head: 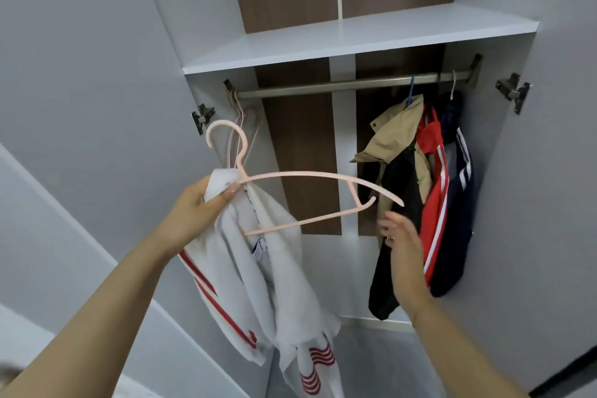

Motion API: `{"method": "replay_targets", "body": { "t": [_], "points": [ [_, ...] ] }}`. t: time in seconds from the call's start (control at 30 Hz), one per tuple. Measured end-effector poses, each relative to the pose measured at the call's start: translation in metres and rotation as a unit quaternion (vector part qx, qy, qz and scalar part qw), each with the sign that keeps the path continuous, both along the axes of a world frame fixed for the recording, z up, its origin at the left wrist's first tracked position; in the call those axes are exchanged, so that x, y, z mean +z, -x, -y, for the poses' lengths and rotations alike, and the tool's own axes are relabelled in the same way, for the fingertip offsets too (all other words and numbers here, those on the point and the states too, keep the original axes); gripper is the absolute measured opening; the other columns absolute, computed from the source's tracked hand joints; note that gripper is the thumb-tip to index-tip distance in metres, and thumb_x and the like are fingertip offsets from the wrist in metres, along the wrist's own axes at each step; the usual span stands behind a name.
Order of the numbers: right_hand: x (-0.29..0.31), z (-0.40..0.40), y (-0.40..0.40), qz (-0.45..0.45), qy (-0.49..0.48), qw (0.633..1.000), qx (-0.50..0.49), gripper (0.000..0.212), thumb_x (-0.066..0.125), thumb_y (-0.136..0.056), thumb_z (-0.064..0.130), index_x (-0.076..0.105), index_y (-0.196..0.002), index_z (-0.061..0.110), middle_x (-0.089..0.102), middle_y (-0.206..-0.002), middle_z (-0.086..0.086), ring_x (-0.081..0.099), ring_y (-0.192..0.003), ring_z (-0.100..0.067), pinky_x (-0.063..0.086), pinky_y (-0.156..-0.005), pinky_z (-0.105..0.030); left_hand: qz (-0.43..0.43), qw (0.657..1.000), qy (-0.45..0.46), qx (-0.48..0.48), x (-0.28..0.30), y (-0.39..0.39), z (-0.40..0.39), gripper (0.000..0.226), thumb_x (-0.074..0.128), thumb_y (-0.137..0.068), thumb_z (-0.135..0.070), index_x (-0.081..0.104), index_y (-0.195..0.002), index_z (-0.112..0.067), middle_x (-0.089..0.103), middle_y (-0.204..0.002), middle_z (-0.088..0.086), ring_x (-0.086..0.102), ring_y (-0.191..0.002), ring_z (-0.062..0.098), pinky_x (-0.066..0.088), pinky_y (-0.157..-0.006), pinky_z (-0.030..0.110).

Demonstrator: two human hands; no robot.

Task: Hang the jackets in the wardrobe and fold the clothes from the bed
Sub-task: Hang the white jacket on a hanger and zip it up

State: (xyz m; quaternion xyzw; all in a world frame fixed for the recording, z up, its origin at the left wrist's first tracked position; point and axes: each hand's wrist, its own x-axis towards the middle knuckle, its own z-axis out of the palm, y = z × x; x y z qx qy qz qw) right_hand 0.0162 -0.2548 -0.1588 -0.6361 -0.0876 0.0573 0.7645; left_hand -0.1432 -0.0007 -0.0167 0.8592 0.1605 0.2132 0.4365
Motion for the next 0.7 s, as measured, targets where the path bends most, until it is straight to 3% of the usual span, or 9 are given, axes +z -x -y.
{"method": "replay_targets", "body": {
  "t": [0.07, 0.17, 0.23, 0.3, 0.37, 0.47, 0.57, 0.63, 0.7],
  "points": [
    [-0.032, -0.026, 0.019, -0.046, 0.120, 0.978, 0.167, 0.036, 0.058, -0.094, 0.013, 0.053, -0.125, 0.031, 0.052, -0.133, 0.002, 0.050, -0.118, -0.013, 0.043, -0.091, -0.024, 0.010, 1.000, -0.002, -0.014, 0.013, -0.002, 0.001, 0.027, 0.055, -0.084, -0.052, 0.067, -0.105, -0.039, 0.071, -0.100, -0.010, 0.065, -0.093, 0.005, 0.049, -0.087, 0.029],
    [-0.053, -0.080, 0.051, -0.026, 0.187, 0.922, 0.337, 0.077, 0.078, -0.079, 0.024, 0.036, -0.143, 0.028, 0.041, -0.140, 0.007, 0.044, -0.125, -0.013, 0.047, -0.097, -0.028, 0.023, 0.999, 0.000, -0.029, 0.027, -0.003, 0.003, 0.023, 0.057, -0.088, -0.054, 0.069, -0.104, -0.043, 0.071, -0.103, -0.002, 0.065, -0.095, 0.016, 0.049, -0.090, 0.034],
    [-0.054, -0.109, 0.062, 0.020, 0.170, 0.935, 0.310, 0.065, 0.080, -0.078, 0.029, 0.049, -0.135, 0.024, 0.056, -0.128, 0.004, 0.056, -0.116, -0.016, 0.049, -0.097, -0.033, 0.030, 0.999, -0.012, -0.028, 0.034, 0.001, 0.003, 0.023, 0.058, -0.087, -0.060, 0.068, -0.103, -0.046, 0.070, -0.101, -0.005, 0.063, -0.091, 0.008, 0.047, -0.086, 0.030],
    [-0.047, -0.122, 0.059, 0.052, 0.169, 0.959, 0.221, 0.031, 0.074, -0.085, 0.028, 0.065, -0.113, 0.018, 0.068, -0.105, 0.000, 0.064, -0.095, -0.017, 0.051, -0.081, -0.028, 0.036, 0.999, -0.023, -0.010, 0.040, 0.007, -0.001, 0.025, 0.058, -0.085, -0.062, 0.068, -0.102, -0.047, 0.071, -0.100, -0.011, 0.064, -0.090, 0.001, 0.049, -0.083, 0.026],
    [-0.042, -0.120, 0.041, 0.089, 0.194, 0.961, 0.175, 0.014, 0.071, -0.088, 0.028, 0.070, -0.089, 0.014, 0.069, -0.082, 0.000, 0.063, -0.075, -0.015, 0.047, -0.067, -0.028, 0.036, 0.999, -0.031, 0.015, 0.046, 0.018, -0.012, 0.015, 0.059, -0.087, -0.058, 0.068, -0.097, -0.050, 0.071, -0.097, -0.019, 0.065, -0.087, -0.005, 0.048, -0.078, 0.023],
    [-0.031, -0.104, -0.004, 0.145, 0.228, 0.951, 0.152, 0.029, 0.067, -0.091, 0.015, 0.061, -0.063, 0.019, 0.054, -0.058, 0.008, 0.049, -0.057, -0.006, 0.036, -0.059, -0.029, -0.005, 0.999, -0.041, 0.030, 0.048, 0.041, -0.032, 0.016, 0.059, -0.083, -0.052, 0.069, -0.096, -0.048, 0.072, -0.096, -0.019, 0.067, -0.085, -0.005, 0.047, -0.073, 0.023],
    [-0.003, -0.093, -0.044, 0.146, 0.182, 0.957, 0.172, 0.023, 0.059, -0.093, -0.002, 0.065, -0.078, 0.014, 0.059, -0.072, -0.006, 0.052, -0.069, -0.013, 0.039, -0.067, -0.030, -0.062, 0.997, -0.040, 0.007, 0.037, 0.054, -0.045, 0.018, 0.062, -0.081, -0.050, 0.071, -0.096, -0.043, 0.074, -0.094, -0.016, 0.068, -0.084, -0.004, 0.048, -0.071, 0.020],
    [0.019, -0.091, -0.062, 0.173, 0.181, 0.953, 0.173, 0.024, 0.054, -0.096, 0.002, 0.064, -0.081, 0.017, 0.059, -0.075, -0.001, 0.053, -0.074, -0.011, 0.039, -0.070, -0.032, -0.085, 0.995, -0.061, 0.001, 0.030, 0.056, -0.052, 0.015, 0.066, -0.080, -0.046, 0.073, -0.092, -0.041, 0.074, -0.090, -0.017, 0.066, -0.081, -0.006, 0.048, -0.071, 0.016],
    [0.045, -0.089, -0.076, 0.191, 0.188, 0.952, 0.151, 0.035, 0.054, -0.097, 0.012, 0.061, -0.069, 0.033, 0.057, -0.065, 0.013, 0.051, -0.065, -0.004, 0.039, -0.065, -0.030, -0.102, 0.986, -0.135, 0.007, 0.028, 0.054, -0.057, 0.009, 0.067, -0.080, -0.045, 0.073, -0.086, -0.040, 0.072, -0.083, -0.023, 0.064, -0.078, -0.010, 0.044, -0.066, 0.006]
  ]
}}
